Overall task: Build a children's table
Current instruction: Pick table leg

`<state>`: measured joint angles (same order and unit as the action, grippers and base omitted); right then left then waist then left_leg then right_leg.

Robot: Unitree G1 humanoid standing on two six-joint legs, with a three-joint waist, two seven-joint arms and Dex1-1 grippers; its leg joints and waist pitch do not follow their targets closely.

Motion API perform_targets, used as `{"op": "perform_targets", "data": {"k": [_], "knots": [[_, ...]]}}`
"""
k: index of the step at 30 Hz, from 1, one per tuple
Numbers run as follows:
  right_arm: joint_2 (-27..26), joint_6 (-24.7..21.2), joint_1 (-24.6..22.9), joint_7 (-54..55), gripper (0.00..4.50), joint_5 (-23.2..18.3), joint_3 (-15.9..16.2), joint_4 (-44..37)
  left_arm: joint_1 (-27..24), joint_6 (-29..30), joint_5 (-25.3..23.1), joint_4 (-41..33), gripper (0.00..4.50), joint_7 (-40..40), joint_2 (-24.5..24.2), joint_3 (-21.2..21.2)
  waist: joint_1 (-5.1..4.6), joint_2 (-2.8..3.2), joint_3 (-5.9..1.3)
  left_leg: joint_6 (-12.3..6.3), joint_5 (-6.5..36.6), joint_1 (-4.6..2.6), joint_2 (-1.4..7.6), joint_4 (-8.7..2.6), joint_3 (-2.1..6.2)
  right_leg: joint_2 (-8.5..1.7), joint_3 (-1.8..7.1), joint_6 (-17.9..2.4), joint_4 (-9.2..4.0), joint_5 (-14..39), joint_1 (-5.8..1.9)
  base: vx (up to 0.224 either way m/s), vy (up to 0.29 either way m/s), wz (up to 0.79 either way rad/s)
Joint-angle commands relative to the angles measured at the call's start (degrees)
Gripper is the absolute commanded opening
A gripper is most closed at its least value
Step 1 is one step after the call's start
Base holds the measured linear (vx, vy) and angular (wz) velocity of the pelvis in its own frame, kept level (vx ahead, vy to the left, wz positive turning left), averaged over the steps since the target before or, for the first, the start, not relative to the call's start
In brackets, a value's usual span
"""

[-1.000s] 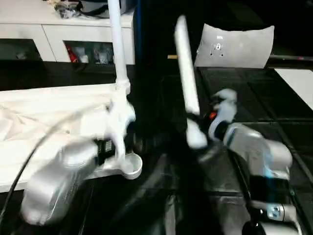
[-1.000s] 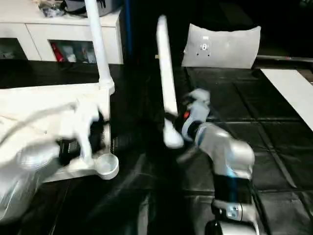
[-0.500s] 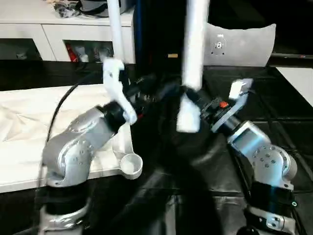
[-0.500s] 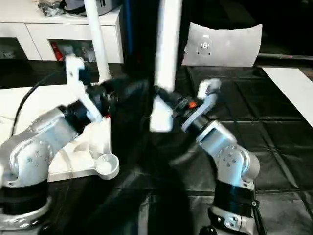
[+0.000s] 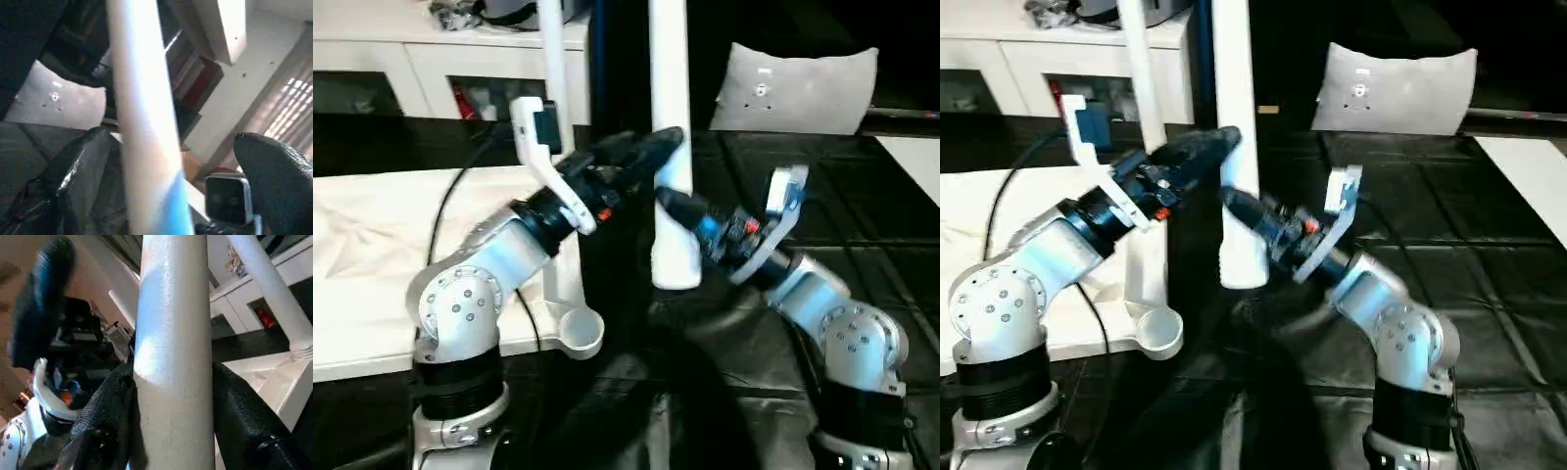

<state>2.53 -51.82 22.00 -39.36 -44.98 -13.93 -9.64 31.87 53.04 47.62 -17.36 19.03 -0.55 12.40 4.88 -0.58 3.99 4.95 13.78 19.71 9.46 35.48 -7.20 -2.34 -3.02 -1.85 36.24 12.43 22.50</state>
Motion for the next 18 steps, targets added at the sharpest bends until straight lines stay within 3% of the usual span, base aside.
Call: {"op": "perform_targets", "data": {"k": [1, 4, 6, 9, 10, 11, 13, 15, 17, 18], "knots": [[0.6, 1.2, -0.4, -0.3, 1.89, 1.5, 1.8, -2.9, 0.8, 0.1, -0.3, 0.2, 4.5, -0.5, -0.1, -1.7, 0.27, 0.36, -4.11, -1.99, -5.1, 0.87, 2.59, -3.89, 0.2, -5.14, 3.31, -10.9, -3.89, -1.0, -4.22, 0.0, 0.0, 0.0], [1.9, 3.4, -0.8, 0.7, 1.89, 4.9, 5.4, -3.7, 1.0, -0.7, -2.3, 0.8, 4.5, -0.7, -0.9, -3.5, 0.38, 0.46, -4.1, -1.56, -4.7, 0.76, 2.76, -3.94, 0.15, -5.15, 3.17, -10.3, -4.0, -0.2, -4.02, 0.0, 0.0, 0.0], [2.0, 7.3, -0.9, 2.9, 1.89, 10.1, 9.0, -3.3, 1.2, -2.6, -6.3, 1.9, 4.5, -1.8, -1.3, -5.7, 0.17, 0.2, -4.11, -1.43, -5.1, 0.82, 2.73, -3.91, 0.07, -5.12, 3.19, -9.7, -4.05, -0.5, -4.01, 0.0, 0.0, 0.0], [1.2, 12.2, -0.6, 6.4, 1.89, 16.4, 12.7, -1.7, 1.3, -6.0, -12.1, 3.9, 4.5, -4.1, -1.4, -8.5, 0.03, 0.63, -4.21, -0.58, -4.5, 0.85, 2.73, -3.9, 0.08, -5.31, 3.19, -8.9, -3.98, 0.4, -4.03, 0.0, 0.0, 0.0], [1.5, 17.2, -0.7, 7.9, 1.89, 21.7, 16.0, -1.1, 1.4, -8.2, -14.6, 5.2, 4.5, -6.6, -0.2, -9.0, 0.14, 0.7, -4.25, -0.23, -4.6, 0.98, 2.97, -3.9, 0.21, -5.47, 3.07, -8.8, -4.05, 0.2, -4.01, 0.0, 0.0, 0.0], [1.6, 17.5, -0.7, 8.0, 1.89, 21.9, 16.2, -1.0, 1.4, -8.3, -14.7, 5.3, 4.5, -6.8, -0.1, -9.0, 0.01, 0.5, -4.21, 0.13, -4.6, 1.09, 2.81, -3.81, 0.12, -5.26, 3.07, -8.6, -4.11, -0.2, -4.05, 0.0, 0.0, 0.0], [2.0, 22.3, -0.9, 9.3, 1.89, 26.4, 19.0, -0.4, 1.6, -9.6, -15.8, 6.1, 4.5, -8.8, 1.1, -9.1, 0.01, 0.55, -4.3, 0.51, -4.2, 1.09, 2.88, -3.83, 0.14, -5.34, 3.08, -9.1, -3.8, -1.7, -4.14, 0.0, 0.0, 0.0], [2.4, 24.6, -1.0, 10.1, 1.89, 28.7, 20.4, 0.2, 1.6, -10.1, -16.3, 6.2, 4.23, -9.5, 1.4, -9.6, -0.06, 0.49, -4.29, 0.18, -4.1, 1.09, 2.86, -3.85, 0.16, -5.24, 3.1, -9.6, -3.65, -3.3, -4.19, 0.0, 0.0, 0.0], [3.1, 28.2, -1.5, 11.8, 1.89, 32.3, 22.8, 1.6, 1.4, -11.2, -17.2, 6.2, 4.16, -11.0, 2.2, -10.2, 0.0, 0.85, -4.23, 0.24, -3.9, 1.14, 2.91, -3.82, 0.17, -5.32, 3.04, -10.0, -3.57, -3.8, -4.15, 0.0, 0.0, 0.0], [3.1, 30.4, -1.9, 12.9, 1.89, 34.3, 23.8, 2.4, 1.1, -12.3, -18.3, 6.5, 4.16, -12.2, 3.2, -10.4, -0.12, 0.54, -4.2, 0.01, -3.4, 1.2, 2.75, -3.8, 0.06, -5.22, 3.12, -9.9, -3.73, -3.7, -4.29, 0.0, 0.0, 0.0]]}}
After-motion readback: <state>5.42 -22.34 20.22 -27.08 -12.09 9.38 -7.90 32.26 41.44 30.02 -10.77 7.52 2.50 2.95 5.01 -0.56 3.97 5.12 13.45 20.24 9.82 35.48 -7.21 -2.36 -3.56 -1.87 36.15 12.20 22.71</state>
